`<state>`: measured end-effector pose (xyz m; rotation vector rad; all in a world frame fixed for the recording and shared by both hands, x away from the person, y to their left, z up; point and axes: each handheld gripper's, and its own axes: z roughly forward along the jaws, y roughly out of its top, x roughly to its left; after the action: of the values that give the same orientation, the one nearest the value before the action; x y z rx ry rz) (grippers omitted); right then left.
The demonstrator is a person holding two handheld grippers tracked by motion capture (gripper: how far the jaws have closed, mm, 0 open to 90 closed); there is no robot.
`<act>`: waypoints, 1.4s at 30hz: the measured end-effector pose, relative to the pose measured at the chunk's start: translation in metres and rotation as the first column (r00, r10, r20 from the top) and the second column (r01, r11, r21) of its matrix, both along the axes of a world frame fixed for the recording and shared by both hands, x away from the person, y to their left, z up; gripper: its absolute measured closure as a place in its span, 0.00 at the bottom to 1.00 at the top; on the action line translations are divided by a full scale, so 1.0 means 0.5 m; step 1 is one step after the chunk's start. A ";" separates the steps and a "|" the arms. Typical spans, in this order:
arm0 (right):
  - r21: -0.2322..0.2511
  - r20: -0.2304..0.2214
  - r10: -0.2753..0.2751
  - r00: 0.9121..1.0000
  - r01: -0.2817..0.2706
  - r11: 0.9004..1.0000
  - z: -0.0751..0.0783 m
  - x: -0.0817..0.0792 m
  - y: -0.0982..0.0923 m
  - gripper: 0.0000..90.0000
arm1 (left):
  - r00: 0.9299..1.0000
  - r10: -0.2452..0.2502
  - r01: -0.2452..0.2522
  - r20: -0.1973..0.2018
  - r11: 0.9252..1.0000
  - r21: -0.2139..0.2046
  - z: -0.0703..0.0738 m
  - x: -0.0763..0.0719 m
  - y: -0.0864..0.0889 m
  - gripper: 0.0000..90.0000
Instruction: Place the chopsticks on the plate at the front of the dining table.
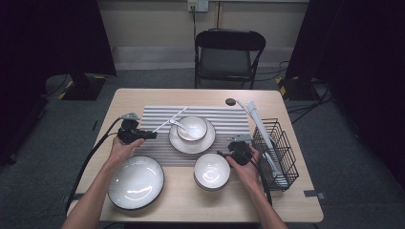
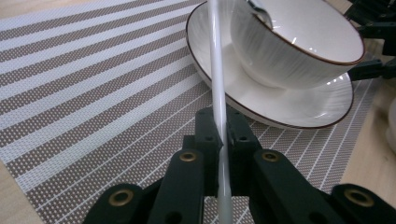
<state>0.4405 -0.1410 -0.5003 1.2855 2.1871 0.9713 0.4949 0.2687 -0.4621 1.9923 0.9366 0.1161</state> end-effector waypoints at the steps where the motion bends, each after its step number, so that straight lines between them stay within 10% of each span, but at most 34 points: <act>1: 0.000 0.000 0.000 1.000 0.000 1.000 0.000 0.000 0.000 0.23 | 1.000 -0.006 0.006 0.001 1.000 0.006 0.000 0.001 0.000 0.96; 42: -0.001 0.001 0.001 1.000 -0.001 1.000 0.000 0.000 0.000 0.23 | 0.998 -0.053 0.057 -0.044 0.995 0.088 -0.005 0.030 -0.071 0.95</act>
<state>0.4405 -0.1409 -0.5004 1.2839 2.1875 0.9703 0.5098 0.2332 -0.4645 2.1081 0.9164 0.0874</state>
